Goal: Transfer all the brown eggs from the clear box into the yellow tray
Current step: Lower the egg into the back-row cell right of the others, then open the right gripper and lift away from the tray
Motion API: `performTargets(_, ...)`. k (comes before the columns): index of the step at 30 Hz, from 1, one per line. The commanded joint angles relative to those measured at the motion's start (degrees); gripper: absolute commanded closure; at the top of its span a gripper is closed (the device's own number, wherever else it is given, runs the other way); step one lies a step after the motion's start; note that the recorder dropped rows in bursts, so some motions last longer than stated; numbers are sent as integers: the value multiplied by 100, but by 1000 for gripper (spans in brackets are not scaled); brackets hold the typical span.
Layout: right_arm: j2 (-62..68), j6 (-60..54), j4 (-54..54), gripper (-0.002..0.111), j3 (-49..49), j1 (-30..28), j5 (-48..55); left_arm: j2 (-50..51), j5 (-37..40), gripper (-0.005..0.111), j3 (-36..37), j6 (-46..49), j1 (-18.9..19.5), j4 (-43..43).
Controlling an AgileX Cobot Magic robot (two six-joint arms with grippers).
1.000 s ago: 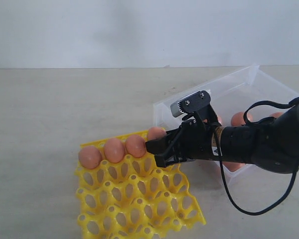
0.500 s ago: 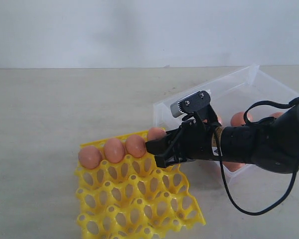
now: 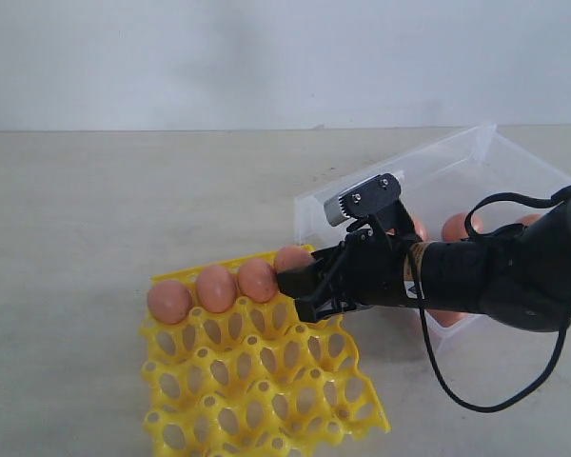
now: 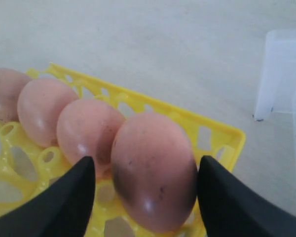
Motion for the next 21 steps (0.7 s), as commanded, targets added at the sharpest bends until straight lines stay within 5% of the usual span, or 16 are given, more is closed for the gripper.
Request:
performTargets(1,-10,-52,-6,54,-10,-16,-120,-14,-40,103,-8,41,18,-29)
performTargets(16,-370,-137,554,55,-10,-16,-972,-14,-40,103,-8,41,18,-29)
performTargets(19,-1015,-805,2089,55,-10,-16,-958,-14,-40,103,-8,41,18,-29)
performTargets(21,-1333,-1336,3432,65,-23,-16,-557,-14,-40,103,-8,41,18,-29)
